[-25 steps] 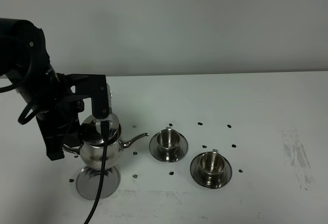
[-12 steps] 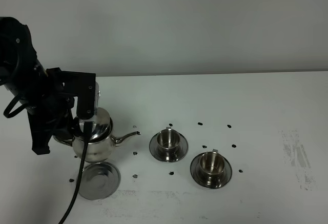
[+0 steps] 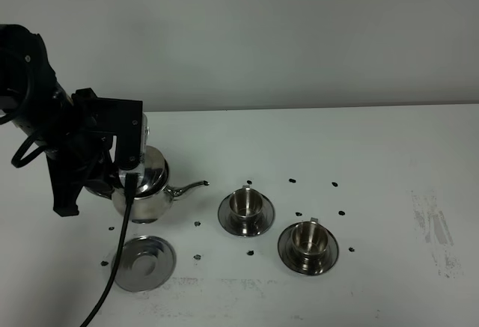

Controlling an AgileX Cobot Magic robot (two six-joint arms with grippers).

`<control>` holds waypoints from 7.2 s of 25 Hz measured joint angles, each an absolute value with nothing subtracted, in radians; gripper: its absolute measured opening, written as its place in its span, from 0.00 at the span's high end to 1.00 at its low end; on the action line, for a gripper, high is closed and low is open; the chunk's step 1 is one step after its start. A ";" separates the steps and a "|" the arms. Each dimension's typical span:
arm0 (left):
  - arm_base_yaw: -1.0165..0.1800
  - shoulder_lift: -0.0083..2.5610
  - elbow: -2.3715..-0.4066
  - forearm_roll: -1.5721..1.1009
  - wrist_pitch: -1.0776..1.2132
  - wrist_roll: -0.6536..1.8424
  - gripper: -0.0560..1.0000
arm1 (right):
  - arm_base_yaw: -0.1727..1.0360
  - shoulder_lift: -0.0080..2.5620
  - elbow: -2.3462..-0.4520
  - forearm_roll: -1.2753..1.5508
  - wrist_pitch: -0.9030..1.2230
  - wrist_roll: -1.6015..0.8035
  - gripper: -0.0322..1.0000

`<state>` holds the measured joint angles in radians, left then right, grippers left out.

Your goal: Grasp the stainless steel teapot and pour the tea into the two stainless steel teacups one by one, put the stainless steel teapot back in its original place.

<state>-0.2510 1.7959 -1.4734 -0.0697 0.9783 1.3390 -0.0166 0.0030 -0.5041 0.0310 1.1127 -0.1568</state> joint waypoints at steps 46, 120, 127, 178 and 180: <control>-0.311 2.146 -1.906 0.025 1.024 1.559 0.70 | -0.017 0.003 -0.504 0.031 1.113 -0.157 0.49; -0.426 2.216 -1.906 0.272 0.861 1.617 0.70 | -0.017 0.003 -0.504 0.031 1.113 -0.157 0.49; -0.436 2.221 -1.906 0.275 0.848 1.617 0.70 | -0.017 0.003 -0.504 0.031 1.113 -0.158 0.49; -0.446 2.224 -1.906 0.320 0.808 1.637 0.70 | -0.017 0.003 -0.504 0.031 1.113 -0.158 0.49; -0.446 2.224 -1.906 0.320 0.806 1.639 0.70 | -0.017 0.003 -0.504 0.031 1.113 -0.158 0.49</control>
<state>-0.4461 2.2243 -1.9064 0.3200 0.8058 1.6385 -0.0166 0.0030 -0.5041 0.0310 1.1127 -0.1576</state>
